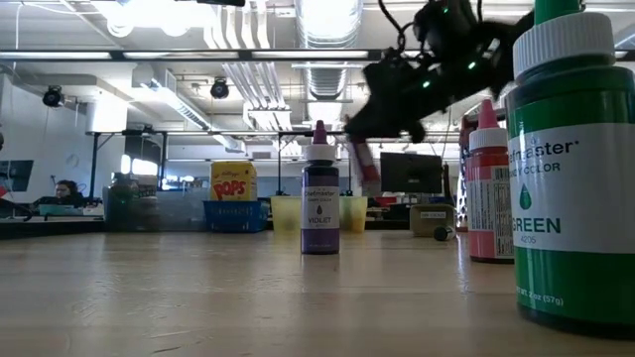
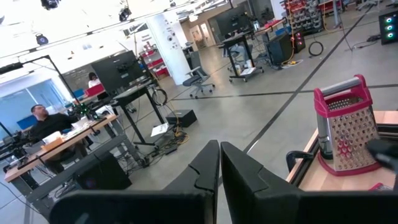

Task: Pick & Place Kitchen Items
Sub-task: Move the red food coloring bottle to the center of the table

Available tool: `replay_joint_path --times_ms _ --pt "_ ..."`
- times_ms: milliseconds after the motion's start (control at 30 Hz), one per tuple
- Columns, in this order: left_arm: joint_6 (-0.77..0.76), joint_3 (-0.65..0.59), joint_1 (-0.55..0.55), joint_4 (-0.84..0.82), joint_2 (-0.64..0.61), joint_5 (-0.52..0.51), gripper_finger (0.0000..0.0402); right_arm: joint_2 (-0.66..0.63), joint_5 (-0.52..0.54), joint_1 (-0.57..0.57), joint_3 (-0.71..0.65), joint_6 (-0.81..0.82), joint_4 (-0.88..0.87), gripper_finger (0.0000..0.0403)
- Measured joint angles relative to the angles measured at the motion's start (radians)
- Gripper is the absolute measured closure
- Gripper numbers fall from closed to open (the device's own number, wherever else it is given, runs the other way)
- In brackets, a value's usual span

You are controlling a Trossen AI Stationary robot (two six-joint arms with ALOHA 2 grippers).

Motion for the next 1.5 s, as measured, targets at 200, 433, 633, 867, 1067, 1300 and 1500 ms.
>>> replay_joint_path --times_ms 200,433,633,867,1067,1300,1500 --pt "0.0 0.0 0.0 0.0 0.0 0.0 0.038 0.282 -0.052 0.004 0.017 -0.155 0.5 0.0284" --pt "0.0 0.0 0.0 0.0 0.0 0.0 0.038 0.501 -0.132 0.034 0.086 -0.173 0.721 0.028" --pt "0.0 0.0 0.0 0.0 0.0 0.0 0.038 0.566 -0.176 0.066 0.158 -0.198 0.725 0.0286" --pt "0.0 0.0 0.0 0.0 0.0 0.0 0.038 0.579 -0.119 0.062 0.14 -0.186 0.716 0.0284" --pt "0.0 0.0 0.0 0.0 0.0 0.0 0.038 0.576 -0.112 0.063 0.135 -0.186 0.718 0.0288" --pt "0.0 0.0 0.0 0.0 0.0 0.0 0.038 0.614 -0.166 0.063 0.156 -0.149 0.714 0.0284" --pt "0.0 0.0 0.0 0.0 0.0 0.0 0.038 0.639 -0.167 0.062 0.178 -0.131 0.716 0.0283"
